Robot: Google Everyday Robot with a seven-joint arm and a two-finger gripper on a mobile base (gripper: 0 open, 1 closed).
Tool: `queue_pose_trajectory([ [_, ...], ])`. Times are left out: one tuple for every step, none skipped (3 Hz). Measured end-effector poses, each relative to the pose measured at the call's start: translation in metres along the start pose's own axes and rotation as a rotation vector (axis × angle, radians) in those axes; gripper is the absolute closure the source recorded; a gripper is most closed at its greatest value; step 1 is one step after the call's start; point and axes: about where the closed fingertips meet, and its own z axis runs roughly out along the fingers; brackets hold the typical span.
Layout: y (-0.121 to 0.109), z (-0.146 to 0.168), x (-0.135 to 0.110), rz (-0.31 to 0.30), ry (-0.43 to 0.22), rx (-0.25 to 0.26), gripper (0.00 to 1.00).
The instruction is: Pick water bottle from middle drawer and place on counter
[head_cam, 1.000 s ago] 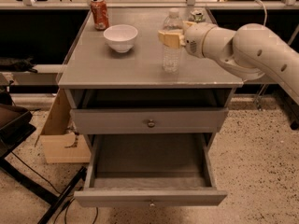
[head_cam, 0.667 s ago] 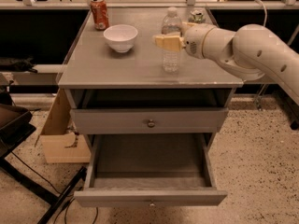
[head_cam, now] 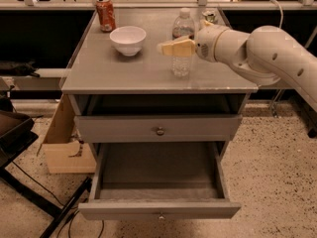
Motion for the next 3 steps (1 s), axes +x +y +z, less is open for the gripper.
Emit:
queue_pose_trajectory([
  [0.003, -0.018, -0.03, -0.072, -0.055, -0.023, 0.0],
  [0.001, -0.078, -0.09, -0.206, -0.129, -0.01, 0.0],
  [-0.008, -0.152, -0.132, -0.329, -0.116, 0.005, 0.0],
])
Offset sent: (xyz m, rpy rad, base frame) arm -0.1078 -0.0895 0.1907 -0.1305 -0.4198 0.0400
